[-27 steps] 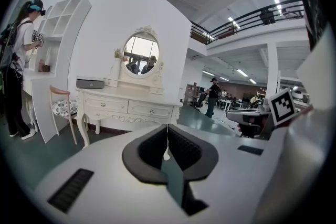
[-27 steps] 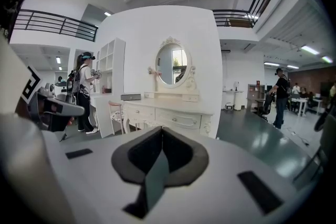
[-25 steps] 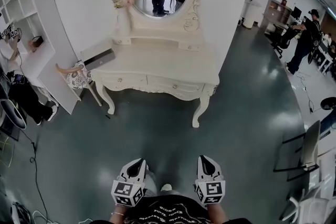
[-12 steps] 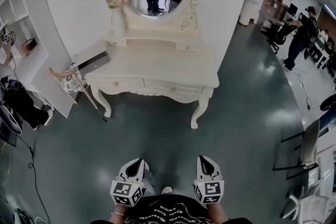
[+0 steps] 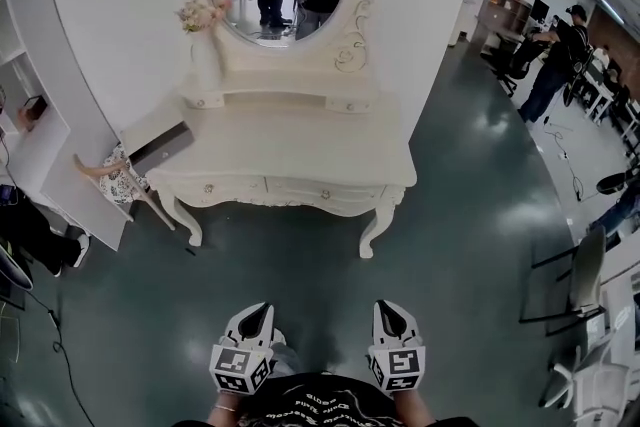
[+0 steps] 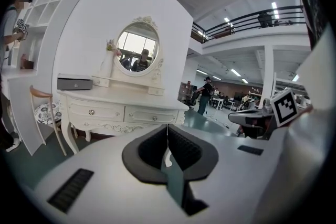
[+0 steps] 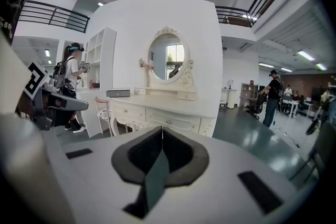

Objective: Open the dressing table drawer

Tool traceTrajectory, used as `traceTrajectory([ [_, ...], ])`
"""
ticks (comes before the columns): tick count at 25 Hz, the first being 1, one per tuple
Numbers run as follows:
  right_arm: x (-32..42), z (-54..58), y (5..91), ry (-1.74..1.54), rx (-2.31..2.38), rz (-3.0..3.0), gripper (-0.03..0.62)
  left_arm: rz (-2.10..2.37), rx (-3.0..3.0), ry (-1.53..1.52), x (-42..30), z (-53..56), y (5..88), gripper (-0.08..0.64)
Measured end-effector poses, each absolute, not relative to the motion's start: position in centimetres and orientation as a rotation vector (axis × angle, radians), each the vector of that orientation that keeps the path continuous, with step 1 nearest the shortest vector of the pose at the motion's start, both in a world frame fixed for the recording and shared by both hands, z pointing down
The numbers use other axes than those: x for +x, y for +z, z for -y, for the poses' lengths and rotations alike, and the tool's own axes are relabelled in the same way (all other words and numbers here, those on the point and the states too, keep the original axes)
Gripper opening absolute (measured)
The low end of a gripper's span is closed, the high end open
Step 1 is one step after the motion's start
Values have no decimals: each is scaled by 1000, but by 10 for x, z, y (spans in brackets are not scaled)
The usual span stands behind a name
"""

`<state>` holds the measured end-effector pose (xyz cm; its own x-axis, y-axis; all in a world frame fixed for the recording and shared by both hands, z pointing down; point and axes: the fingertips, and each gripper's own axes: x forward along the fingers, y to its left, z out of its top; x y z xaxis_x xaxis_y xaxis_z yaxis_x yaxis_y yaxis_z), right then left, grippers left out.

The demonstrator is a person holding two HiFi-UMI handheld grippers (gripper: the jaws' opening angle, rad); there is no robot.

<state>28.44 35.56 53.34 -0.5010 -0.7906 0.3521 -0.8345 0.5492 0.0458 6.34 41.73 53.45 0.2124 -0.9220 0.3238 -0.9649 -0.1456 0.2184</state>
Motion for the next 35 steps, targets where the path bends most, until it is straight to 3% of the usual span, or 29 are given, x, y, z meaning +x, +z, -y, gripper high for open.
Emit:
traceTrajectory([
  [18,205,-292,530,273,1539,2383,12,1554,2304,189,-16,-323,522,17],
  [35,143,-266,540,290,1437,2416,12,1635,2199,192,-83,-310,534,17],
])
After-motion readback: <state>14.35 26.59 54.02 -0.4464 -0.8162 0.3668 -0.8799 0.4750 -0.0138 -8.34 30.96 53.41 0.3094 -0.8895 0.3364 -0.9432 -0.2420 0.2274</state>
